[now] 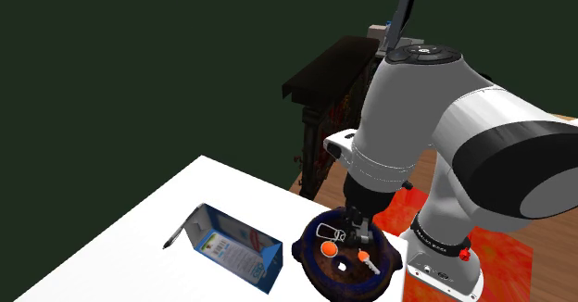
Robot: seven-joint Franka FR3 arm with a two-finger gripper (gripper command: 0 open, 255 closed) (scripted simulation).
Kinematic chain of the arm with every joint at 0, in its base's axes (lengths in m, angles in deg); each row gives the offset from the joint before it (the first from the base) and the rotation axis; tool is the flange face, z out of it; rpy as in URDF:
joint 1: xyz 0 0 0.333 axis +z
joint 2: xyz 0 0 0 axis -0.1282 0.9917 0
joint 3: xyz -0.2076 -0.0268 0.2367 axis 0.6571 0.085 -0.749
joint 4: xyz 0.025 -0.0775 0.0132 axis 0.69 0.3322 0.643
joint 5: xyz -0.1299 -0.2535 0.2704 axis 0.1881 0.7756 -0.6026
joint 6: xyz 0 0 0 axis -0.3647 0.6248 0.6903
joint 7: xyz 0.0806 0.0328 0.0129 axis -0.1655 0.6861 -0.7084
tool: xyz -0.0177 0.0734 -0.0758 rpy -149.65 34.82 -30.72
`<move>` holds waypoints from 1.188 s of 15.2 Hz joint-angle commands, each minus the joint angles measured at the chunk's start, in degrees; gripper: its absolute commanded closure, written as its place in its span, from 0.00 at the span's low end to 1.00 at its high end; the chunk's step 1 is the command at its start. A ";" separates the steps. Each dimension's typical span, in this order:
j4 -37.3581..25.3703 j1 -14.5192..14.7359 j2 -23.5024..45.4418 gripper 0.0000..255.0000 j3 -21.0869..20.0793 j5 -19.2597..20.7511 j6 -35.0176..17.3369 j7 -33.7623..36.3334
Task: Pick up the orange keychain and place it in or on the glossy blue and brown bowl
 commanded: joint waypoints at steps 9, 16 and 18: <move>-4.80 -0.72 -1.38 0.00 2.52 2.32 6.16 0.33; -6.16 -0.90 -1.55 0.00 3.13 2.88 7.68 0.42; -6.16 -0.90 -1.55 0.00 3.13 2.88 7.68 0.42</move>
